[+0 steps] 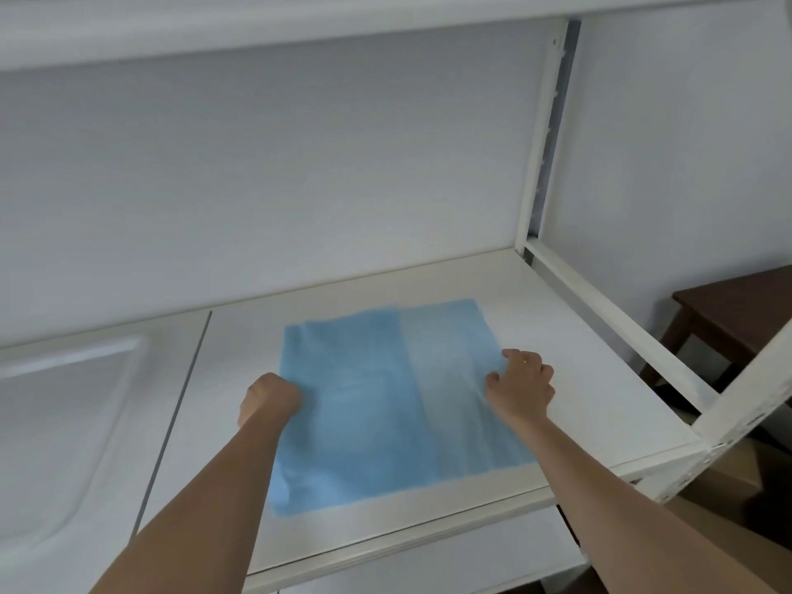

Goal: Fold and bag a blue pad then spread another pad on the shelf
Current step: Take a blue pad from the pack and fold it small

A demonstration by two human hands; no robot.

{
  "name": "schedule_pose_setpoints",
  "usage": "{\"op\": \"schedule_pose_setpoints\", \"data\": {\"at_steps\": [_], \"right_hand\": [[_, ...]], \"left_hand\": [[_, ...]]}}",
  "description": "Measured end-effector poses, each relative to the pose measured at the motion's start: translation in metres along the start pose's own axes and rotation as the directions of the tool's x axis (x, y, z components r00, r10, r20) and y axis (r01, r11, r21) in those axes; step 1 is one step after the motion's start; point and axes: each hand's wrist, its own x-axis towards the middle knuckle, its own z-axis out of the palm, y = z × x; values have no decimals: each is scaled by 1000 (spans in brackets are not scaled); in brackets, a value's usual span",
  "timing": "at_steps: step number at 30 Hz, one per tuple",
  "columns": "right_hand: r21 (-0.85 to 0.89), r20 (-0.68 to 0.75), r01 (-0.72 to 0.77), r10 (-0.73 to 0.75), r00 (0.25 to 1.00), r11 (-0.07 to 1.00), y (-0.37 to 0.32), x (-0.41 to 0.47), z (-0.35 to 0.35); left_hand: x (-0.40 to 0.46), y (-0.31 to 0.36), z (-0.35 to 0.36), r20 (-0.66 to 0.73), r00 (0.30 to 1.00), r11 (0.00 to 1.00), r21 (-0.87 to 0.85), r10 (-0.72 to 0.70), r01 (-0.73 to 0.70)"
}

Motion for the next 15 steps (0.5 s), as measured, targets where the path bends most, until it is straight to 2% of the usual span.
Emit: {"op": "schedule_pose_setpoints", "data": {"at_steps": [3, 7, 9, 11, 13, 15], "right_hand": [[18, 30, 60, -61, 998, 998, -9, -3, 7], [26, 61, 131, -132, 989, 991, -20, -4, 20], [13, 71, 166, -166, 984, 986, -26, -3, 27], [-19, 70, 207, -206, 976, 978, -31, -2, 35], [-71, 60, 263, -259, 964, 962, -35, -3, 42], [-131, 66, 339, -333, 941, 932, -37, -3, 47]], "left_hand": [[1, -12, -8, -51, 997, 996, 51, -66, 69], [-3, -19, -9, -206, 972, 984, 110, -114, 139], [-5, -15, -5, -229, 973, 993, 105, -29, 55], [-6, -6, 5, -139, 984, 993, 67, 108, -99], [-13, 7, 18, -55, 967, 968, -9, 249, -250], [-24, 21, 33, 2, 942, 938, -89, 336, -335]]}}
